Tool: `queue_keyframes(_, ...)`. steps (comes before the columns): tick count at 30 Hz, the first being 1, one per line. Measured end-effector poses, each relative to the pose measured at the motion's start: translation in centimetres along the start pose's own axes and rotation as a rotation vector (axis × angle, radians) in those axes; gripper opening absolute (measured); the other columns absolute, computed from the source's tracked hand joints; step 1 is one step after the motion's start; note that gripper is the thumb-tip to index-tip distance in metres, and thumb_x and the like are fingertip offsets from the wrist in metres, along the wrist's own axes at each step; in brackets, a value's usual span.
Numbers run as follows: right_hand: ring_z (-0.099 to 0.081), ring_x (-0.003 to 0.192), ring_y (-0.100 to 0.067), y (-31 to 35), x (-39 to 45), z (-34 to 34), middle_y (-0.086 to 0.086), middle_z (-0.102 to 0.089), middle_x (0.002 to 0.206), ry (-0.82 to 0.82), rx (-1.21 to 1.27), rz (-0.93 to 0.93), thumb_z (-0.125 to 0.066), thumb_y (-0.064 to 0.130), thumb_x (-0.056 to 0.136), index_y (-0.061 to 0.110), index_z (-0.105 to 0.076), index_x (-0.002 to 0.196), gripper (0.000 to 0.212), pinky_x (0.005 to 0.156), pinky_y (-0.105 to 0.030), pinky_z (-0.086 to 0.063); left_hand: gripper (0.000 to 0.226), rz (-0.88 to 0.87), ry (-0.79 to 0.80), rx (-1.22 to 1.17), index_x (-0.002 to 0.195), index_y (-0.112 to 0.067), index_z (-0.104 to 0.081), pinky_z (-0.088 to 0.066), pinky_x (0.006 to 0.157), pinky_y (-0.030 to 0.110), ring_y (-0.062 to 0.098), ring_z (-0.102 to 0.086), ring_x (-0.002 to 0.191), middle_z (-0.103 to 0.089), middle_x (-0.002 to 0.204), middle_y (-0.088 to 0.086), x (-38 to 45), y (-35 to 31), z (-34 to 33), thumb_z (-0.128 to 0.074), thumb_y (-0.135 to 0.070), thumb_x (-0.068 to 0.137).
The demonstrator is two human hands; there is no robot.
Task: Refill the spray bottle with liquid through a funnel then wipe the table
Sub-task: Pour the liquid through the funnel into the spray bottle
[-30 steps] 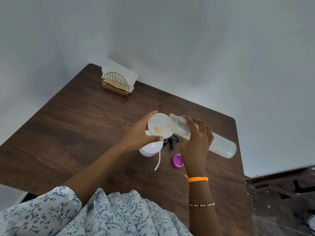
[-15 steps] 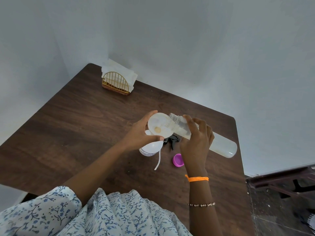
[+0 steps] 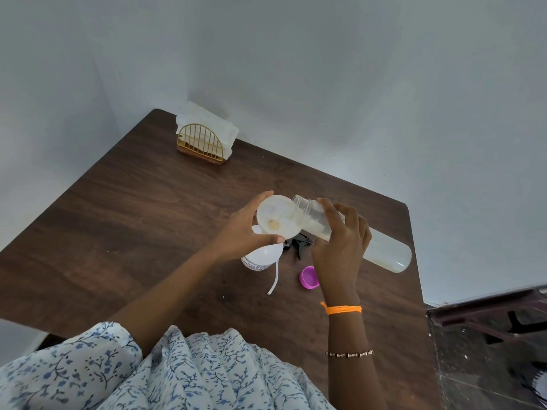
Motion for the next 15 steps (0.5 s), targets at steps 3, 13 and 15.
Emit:
queue_keyframes(3, -0.049, 0.109, -0.028, -0.04, -0.03, -0.07, -0.007, -0.058, 0.113, 0.004, -0.007, 0.002, -0.065, -0.013, 0.061, 0.021, -0.06, 0.119, 0.067, 0.094, -0.029, -0.022, 0.09, 0.008, 0.001, 0.006, 0.142, -0.033, -0.024, -0.038, 0.095, 0.026, 0.005, -0.038, 0.119, -0.039, 0.141, -0.008, -0.02, 0.11, -0.03, -0.079, -0.028, 0.071)
queue_keyframes(13, -0.048, 0.111, -0.029, -0.12, -0.1, -0.1, -0.008, -0.058, 0.115, 0.009, -0.004, -0.002, -0.066, -0.013, 0.061, 0.021, -0.06, 0.119, 0.067, 0.096, -0.032, -0.026, 0.089, 0.006, -0.003, 0.001, 0.142, -0.032, -0.025, -0.037, 0.095, 0.025, 0.005, -0.036, 0.12, -0.038, 0.143, -0.008, 0.14, 0.13, -0.06, -0.078, -0.028, 0.071)
queue_keyframes(15, -0.048, 0.111, -0.029, -0.09, -0.14, -0.13, -0.008, -0.058, 0.114, 0.008, 0.001, 0.001, -0.065, -0.013, 0.06, 0.021, -0.061, 0.118, 0.067, 0.097, -0.034, -0.028, 0.089, 0.005, -0.002, 0.0, 0.142, -0.031, -0.025, -0.038, 0.097, 0.027, 0.008, -0.038, 0.123, -0.039, 0.143, -0.007, 0.16, 0.16, -0.05, -0.079, -0.027, 0.071)
Point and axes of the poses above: each hand's wrist, its own x-axis towards the middle knuckle, its own z-axis out of the back of the hand, y = z × x, the point moved 7 cm from there along x, towards the middle knuckle
